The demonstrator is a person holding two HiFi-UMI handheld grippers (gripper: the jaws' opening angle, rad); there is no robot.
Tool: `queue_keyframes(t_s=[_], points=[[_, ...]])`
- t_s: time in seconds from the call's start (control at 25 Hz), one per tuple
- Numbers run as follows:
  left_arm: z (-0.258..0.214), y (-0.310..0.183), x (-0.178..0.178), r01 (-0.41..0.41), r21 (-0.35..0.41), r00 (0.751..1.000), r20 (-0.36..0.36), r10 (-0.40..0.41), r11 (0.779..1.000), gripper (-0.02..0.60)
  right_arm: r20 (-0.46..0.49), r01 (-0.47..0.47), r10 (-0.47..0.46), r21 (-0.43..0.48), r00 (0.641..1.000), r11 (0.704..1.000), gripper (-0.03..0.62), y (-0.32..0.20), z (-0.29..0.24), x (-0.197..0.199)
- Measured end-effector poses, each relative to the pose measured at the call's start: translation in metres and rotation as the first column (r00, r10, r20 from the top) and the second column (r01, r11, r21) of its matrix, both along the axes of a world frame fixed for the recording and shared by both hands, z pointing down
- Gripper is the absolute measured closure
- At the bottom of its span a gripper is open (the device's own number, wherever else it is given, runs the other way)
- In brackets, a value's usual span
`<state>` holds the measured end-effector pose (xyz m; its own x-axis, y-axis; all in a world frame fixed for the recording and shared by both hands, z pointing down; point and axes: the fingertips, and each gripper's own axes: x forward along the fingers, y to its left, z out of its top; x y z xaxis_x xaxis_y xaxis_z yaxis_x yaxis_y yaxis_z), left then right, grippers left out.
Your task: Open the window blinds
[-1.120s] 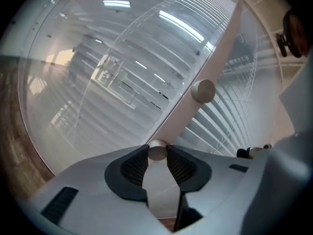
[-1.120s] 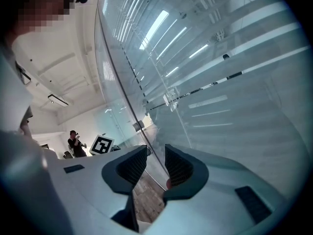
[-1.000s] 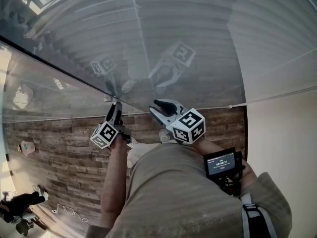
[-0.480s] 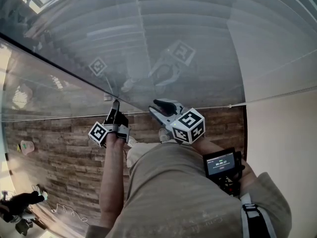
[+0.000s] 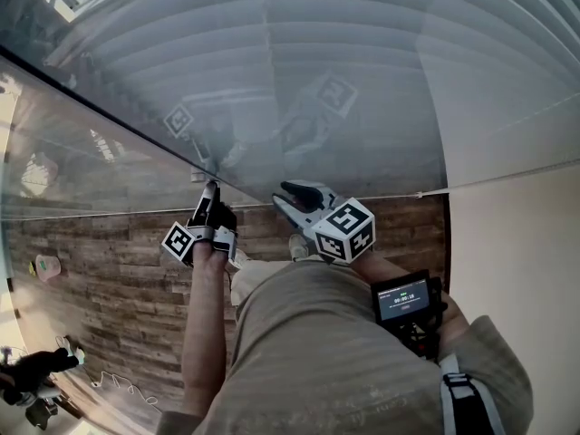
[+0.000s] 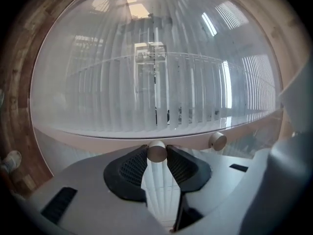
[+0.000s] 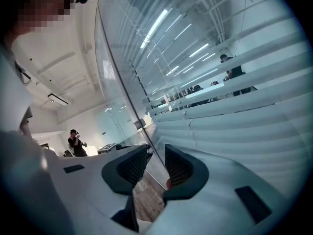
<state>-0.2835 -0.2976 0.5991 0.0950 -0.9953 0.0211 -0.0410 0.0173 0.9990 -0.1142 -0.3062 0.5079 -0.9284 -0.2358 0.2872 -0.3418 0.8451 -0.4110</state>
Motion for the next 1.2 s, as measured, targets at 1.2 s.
queue_keyframes(t_s=[1.2], points=[[-0.002, 0.003, 0.005, 0.024, -0.347, 0.137, 0.930, 0.341, 0.938, 0.445, 0.004, -0.016, 0.016, -0.005, 1.000, 1.000, 0.485, -0.005, 0.000, 0.003]])
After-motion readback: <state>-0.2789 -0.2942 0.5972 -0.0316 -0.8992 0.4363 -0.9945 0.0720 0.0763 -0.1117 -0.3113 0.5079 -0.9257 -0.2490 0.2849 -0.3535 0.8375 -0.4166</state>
